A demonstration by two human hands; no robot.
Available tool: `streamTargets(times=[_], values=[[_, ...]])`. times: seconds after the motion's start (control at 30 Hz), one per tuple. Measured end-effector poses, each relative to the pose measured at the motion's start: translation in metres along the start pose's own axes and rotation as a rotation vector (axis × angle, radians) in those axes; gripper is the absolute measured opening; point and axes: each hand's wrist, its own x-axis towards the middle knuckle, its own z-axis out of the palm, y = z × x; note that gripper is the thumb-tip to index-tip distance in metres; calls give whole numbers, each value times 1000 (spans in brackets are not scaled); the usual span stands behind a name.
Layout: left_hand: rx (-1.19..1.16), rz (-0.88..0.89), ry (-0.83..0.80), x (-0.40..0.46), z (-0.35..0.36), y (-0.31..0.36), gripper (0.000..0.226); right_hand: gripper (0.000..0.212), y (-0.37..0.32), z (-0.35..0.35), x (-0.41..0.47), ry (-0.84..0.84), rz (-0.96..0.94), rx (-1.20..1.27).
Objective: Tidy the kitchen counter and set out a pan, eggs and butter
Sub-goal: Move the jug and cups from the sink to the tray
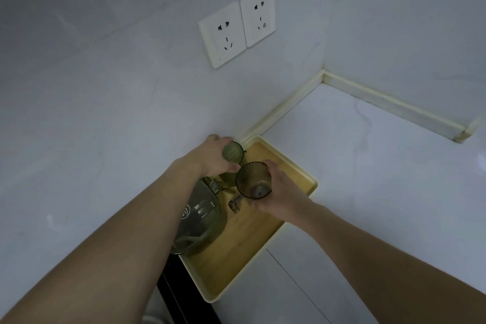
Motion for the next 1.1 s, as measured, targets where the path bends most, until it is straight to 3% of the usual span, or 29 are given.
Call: streamTargets(times=[0.3,0.57,0.8,1.1], values=[[-47,2,19,0,0,-10,88,97,-9,10,-1,-41,-20,9],[-92,-31,107,-1,4,-12,58,98,-8,14,1,-28,-6,25],[-84,-26,159,-21,3,-12,51,114,-14,4,-9,-61,34,-16],[-31,-71,329,-103,0,-18,49,88,-48,-10,-44,100,-185,-302]])
